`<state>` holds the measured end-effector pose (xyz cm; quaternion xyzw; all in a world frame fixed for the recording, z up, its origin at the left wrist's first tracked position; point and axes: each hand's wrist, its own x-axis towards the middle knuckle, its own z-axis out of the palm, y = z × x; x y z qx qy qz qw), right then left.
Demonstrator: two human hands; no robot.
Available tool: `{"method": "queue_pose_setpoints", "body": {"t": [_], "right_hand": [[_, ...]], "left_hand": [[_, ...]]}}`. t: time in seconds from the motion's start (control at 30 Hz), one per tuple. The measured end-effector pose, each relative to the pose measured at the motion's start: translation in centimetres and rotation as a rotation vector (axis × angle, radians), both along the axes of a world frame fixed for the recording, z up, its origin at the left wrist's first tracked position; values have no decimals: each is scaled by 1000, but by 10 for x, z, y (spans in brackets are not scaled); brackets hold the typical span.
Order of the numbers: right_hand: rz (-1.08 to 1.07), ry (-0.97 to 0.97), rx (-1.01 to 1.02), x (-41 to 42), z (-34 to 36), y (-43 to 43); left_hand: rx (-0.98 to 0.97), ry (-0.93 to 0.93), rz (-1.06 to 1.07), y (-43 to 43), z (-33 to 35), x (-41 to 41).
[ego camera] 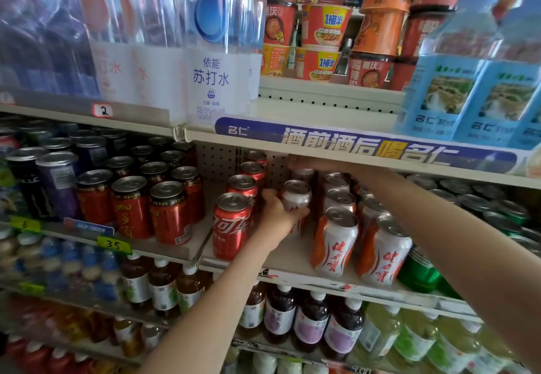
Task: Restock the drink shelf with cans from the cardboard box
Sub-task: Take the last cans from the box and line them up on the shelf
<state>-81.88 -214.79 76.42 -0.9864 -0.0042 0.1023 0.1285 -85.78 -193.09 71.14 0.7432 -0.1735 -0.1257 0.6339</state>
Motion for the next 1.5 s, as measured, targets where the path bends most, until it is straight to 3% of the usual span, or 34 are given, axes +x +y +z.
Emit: {"method": "queue_pose_setpoints", "body": {"t": [0.07, 0.2, 0.33, 0.47, 0.53, 0.77, 0.87, 1.03, 1.33, 1.43, 1.5], "right_hand": [[-25, -53, -87, -37, 35, 55], [-27, 19, -194, -47, 40, 81], [-37, -95, -236, -54, 41, 88], [-106, -122, -257, -48, 40, 85], [-112, -131, -246, -46, 39, 86], [-172, -129, -234, -42, 35, 91], [-187, -152, -254, -44, 36, 91], [-232, -159, -275, -44, 37, 88], [-255, -212, -262, -52, 33, 96], [-256, -228, -255, -57, 37, 113], [-258, -280, -260, -64, 44, 134]], "left_hand": [[8, -4, -34, 0, 1, 1], [137, -63, -24, 1, 6, 0], [390, -334, 27, 14, 17, -19], [296, -793, 16, 37, 32, -42], [248, -938, 19, 53, 38, -41], [288, -1120, 27, 100, 36, -11], [397, -1103, 77, 111, 33, 0], [565, -839, 63, 124, 26, 6], [578, -528, 7, 133, 14, 8], [525, -529, 41, 133, 8, 4], [487, -672, 147, 134, 7, -3]]}}
